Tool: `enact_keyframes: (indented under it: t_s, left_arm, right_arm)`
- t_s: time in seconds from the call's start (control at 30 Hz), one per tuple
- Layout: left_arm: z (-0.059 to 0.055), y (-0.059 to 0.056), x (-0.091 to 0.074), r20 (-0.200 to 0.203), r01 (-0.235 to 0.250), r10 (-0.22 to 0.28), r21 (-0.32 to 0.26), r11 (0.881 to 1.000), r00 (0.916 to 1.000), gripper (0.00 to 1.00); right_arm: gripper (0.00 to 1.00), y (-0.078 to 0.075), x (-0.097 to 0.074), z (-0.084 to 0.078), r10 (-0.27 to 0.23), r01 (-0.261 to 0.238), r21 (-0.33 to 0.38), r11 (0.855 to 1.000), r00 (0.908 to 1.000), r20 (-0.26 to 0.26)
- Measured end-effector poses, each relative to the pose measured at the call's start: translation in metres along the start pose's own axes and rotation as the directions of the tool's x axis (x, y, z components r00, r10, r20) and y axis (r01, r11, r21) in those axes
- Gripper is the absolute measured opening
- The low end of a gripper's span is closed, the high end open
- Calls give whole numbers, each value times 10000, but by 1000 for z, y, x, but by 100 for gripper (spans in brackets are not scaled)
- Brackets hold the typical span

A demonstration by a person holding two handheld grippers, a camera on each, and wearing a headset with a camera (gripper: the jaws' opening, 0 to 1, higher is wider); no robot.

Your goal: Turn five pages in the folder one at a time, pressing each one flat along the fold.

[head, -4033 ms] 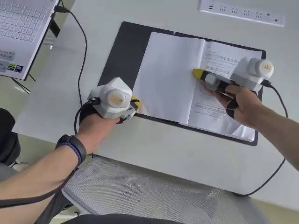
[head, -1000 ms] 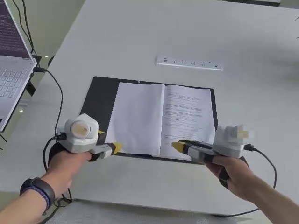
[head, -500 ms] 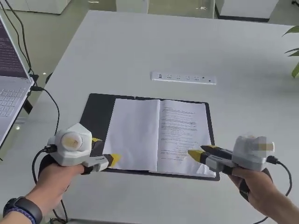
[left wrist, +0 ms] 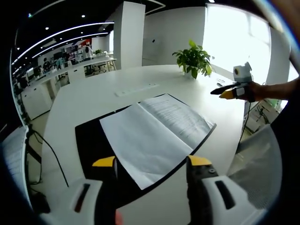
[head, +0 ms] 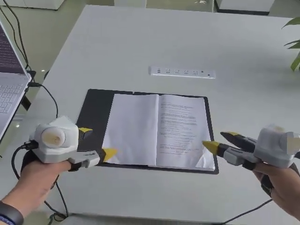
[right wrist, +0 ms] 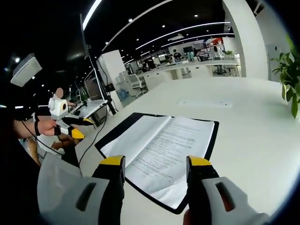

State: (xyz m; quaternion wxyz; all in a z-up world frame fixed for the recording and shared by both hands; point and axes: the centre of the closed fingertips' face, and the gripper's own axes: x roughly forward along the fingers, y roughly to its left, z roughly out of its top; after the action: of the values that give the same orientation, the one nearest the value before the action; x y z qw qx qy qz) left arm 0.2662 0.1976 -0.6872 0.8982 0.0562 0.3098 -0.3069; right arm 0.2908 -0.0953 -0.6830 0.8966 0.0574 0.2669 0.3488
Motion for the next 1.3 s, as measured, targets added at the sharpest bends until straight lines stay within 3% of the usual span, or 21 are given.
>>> enact_keyframes:
  t_s: [0.13,0.37,0.5,0.93,1.3]
  left_arm:
    - [3,0,-8,205,-92,93,-49,9999,9997,61]
    - [-1,-5,-11,183,-75,75,-16,10000,9998,64]
    - [-3,-7,-9,261,-59,66,-254,9997,9996,65]
    - [-1,-18,-1,272,109,-100,-341,9994,9996,63]
    - [3,-38,15,78,615,-614,-109,9980,9981,62]
  right_arm:
    - [56,7,-6,-3,31,-32,-281,9996,10000,-25]
    - [59,14,-10,-27,-82,18,-903,9959,9975,-707]
    - [62,11,-14,-35,-213,159,-730,9972,9970,-739]
    - [66,7,-26,-36,-552,538,-296,9981,9973,-489]
    - [68,9,-37,-42,-925,931,228,9954,9954,-255]
